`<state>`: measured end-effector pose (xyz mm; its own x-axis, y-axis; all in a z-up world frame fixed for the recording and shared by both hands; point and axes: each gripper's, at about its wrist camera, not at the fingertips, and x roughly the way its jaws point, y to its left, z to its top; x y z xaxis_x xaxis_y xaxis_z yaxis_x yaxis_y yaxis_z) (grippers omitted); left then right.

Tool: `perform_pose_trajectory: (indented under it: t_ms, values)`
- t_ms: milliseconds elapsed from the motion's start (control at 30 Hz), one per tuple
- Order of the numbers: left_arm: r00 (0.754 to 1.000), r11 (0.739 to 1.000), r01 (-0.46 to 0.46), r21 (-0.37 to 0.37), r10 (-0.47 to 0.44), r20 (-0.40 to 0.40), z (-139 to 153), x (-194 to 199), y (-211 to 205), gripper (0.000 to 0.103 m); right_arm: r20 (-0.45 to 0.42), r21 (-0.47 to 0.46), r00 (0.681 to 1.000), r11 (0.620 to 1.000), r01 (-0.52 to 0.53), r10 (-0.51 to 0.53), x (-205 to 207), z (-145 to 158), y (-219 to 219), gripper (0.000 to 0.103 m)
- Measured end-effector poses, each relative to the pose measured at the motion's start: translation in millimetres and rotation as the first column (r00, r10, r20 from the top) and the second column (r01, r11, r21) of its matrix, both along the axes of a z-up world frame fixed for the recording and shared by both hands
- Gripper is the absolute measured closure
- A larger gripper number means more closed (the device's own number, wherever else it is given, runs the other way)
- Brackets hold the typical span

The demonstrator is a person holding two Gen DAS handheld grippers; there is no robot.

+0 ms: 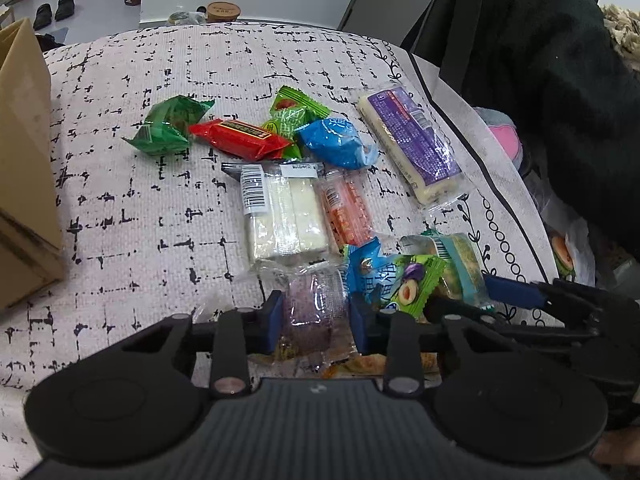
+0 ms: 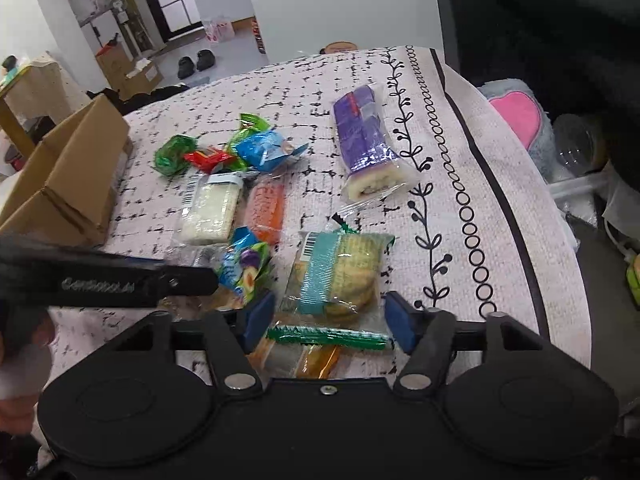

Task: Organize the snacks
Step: 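Lift purple bag with left gripper into the box while right gripper carries bread pack toward it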

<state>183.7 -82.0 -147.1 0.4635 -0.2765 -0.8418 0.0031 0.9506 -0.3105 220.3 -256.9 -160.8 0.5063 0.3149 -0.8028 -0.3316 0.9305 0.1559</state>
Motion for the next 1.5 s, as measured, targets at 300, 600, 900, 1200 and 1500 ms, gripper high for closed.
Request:
perform_pose_trajectory:
  t_ms: [300,600,900,1200,1500]
  values:
    - [0.999,1.000,-0.027,-0.013,0.028,0.033,15.1,-7.8,8.4,0.071,0.018,-0.012,1.000,1.000,0.001,0.000,5.2,-6.3,6.5,0.055]
    - [0.996,0.999,-0.046,-0.019,0.048,0.078,36.9,-12.6,19.4,0.072,0.077,0.025,0.997,1.000,-0.003,0.001,-0.1,20.7,13.2,0.055]
    - [0.988,0.996,-0.086,0.016,0.084,0.128,59.4,-21.0,40.0,0.072,0.143,0.066,0.989,0.996,-0.054,0.044,4.6,44.3,39.6,0.055]
    - [0.980,0.993,-0.113,0.039,0.105,0.168,82.0,-30.9,59.2,0.072,0.194,0.114,0.979,0.989,-0.090,0.066,4.7,63.4,64.5,0.055]
    - [0.969,0.986,-0.156,0.052,0.143,0.201,99.3,-42.0,79.6,0.072,0.241,0.157,0.962,0.973,-0.167,0.127,5.4,77.6,91.1,0.055]
